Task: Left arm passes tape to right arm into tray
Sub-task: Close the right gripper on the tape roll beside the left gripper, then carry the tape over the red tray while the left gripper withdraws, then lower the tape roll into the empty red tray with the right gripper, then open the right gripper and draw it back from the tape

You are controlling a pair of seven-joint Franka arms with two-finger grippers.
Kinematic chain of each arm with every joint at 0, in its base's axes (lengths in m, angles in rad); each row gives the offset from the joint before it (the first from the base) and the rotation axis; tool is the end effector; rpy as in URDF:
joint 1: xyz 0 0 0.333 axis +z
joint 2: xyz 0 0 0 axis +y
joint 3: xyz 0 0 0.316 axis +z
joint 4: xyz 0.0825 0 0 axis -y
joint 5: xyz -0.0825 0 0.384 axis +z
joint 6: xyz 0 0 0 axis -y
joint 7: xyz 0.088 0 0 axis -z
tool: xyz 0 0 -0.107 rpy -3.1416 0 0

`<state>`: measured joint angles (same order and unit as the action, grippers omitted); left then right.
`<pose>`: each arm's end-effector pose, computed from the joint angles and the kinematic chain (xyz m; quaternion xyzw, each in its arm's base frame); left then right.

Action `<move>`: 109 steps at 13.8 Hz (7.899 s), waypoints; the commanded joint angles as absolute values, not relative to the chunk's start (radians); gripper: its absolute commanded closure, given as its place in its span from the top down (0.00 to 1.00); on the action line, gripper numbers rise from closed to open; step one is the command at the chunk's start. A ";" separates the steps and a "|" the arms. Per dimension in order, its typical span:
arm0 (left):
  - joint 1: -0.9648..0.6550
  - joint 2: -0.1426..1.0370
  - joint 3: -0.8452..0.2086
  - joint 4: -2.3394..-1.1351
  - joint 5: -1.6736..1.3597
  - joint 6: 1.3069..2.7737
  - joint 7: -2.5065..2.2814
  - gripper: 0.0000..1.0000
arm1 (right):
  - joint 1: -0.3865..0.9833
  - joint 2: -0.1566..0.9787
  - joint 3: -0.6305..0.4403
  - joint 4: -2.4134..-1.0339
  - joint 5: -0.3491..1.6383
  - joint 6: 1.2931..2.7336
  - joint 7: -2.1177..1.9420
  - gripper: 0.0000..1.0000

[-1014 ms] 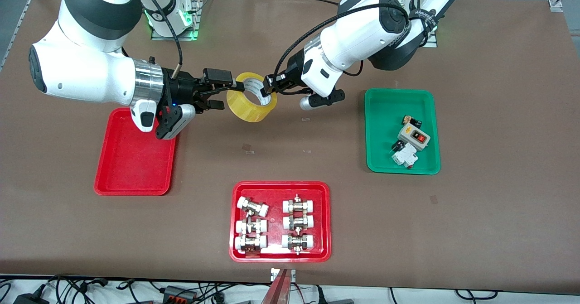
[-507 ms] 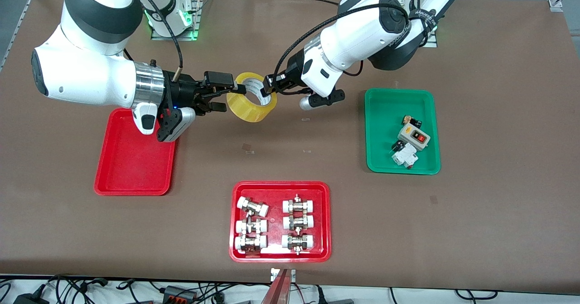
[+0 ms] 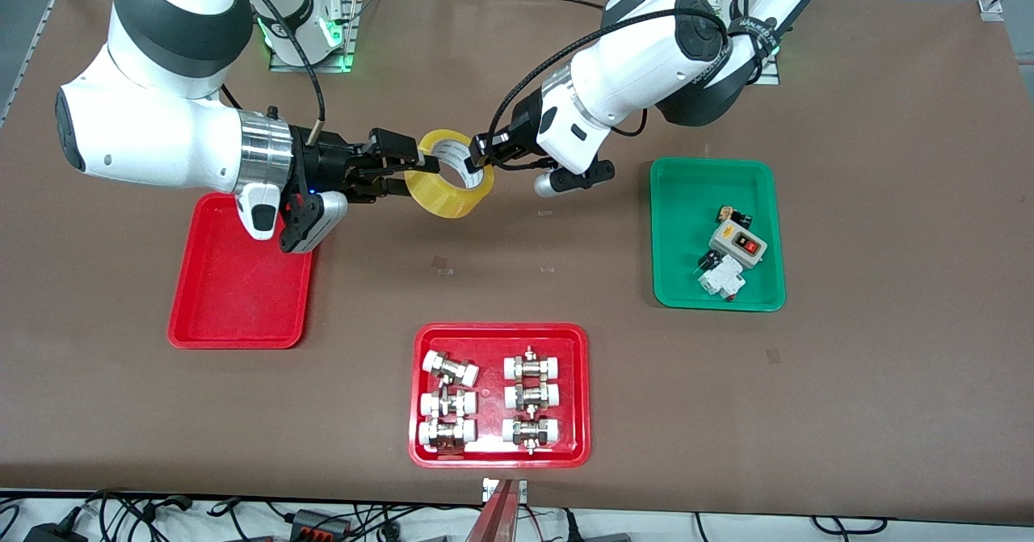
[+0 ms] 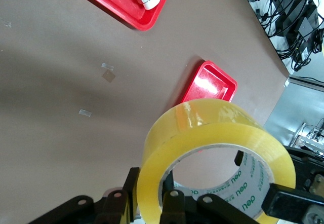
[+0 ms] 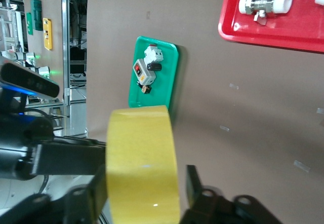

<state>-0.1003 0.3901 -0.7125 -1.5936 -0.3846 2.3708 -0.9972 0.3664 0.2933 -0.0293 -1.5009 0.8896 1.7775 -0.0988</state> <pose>0.5217 -0.4540 0.5074 0.9060 0.2322 -0.0798 0.3449 0.5962 0.2829 0.5294 -0.9028 -0.1065 0.0568 0.4127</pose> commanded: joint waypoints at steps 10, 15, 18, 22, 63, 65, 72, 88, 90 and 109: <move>-0.092 0.384 -0.718 -1.583 -0.407 2.365 -0.983 0.93 | 0.371 0.310 -0.037 -1.482 0.899 1.776 -0.114 0.30; -0.052 0.356 -0.718 -1.595 -0.396 2.269 -0.974 0.99 | 0.359 0.321 -0.044 -1.483 0.888 1.775 -0.146 0.30; 0.041 0.296 -0.716 -1.594 -0.393 2.116 -0.934 1.00 | 0.328 0.357 -0.049 -1.485 0.885 1.776 -0.146 0.30; 0.139 0.272 -0.713 -1.594 -0.234 1.978 -0.917 1.00 | 0.206 0.446 -0.049 -1.497 0.882 1.764 -0.150 0.30; 0.029 -0.048 -0.018 -1.586 0.029 1.537 0.028 1.00 | -0.321 0.816 -0.049 -1.425 0.658 1.664 -0.749 1.00; 0.029 -0.035 -0.017 -1.537 0.029 1.532 0.023 1.00 | -0.325 0.821 -0.046 -1.436 0.670 1.664 -0.749 1.00; 0.029 -0.026 -0.011 -1.529 -0.015 1.513 0.040 1.00 | -0.334 0.834 -0.041 -1.470 0.741 1.654 -0.767 1.00; 0.031 -0.028 -0.009 -1.528 -0.014 1.506 0.038 1.00 | -0.213 0.749 -0.046 -1.456 0.457 1.816 -0.775 1.00; 0.032 -0.029 -0.011 -1.531 -0.014 1.505 0.038 1.00 | -0.203 0.739 -0.046 -1.454 0.424 1.824 -0.775 1.00; 0.031 -0.023 -0.017 -1.537 -0.014 1.494 0.026 1.00 | -0.028 0.472 -0.041 -1.123 0.078 1.436 -0.069 1.00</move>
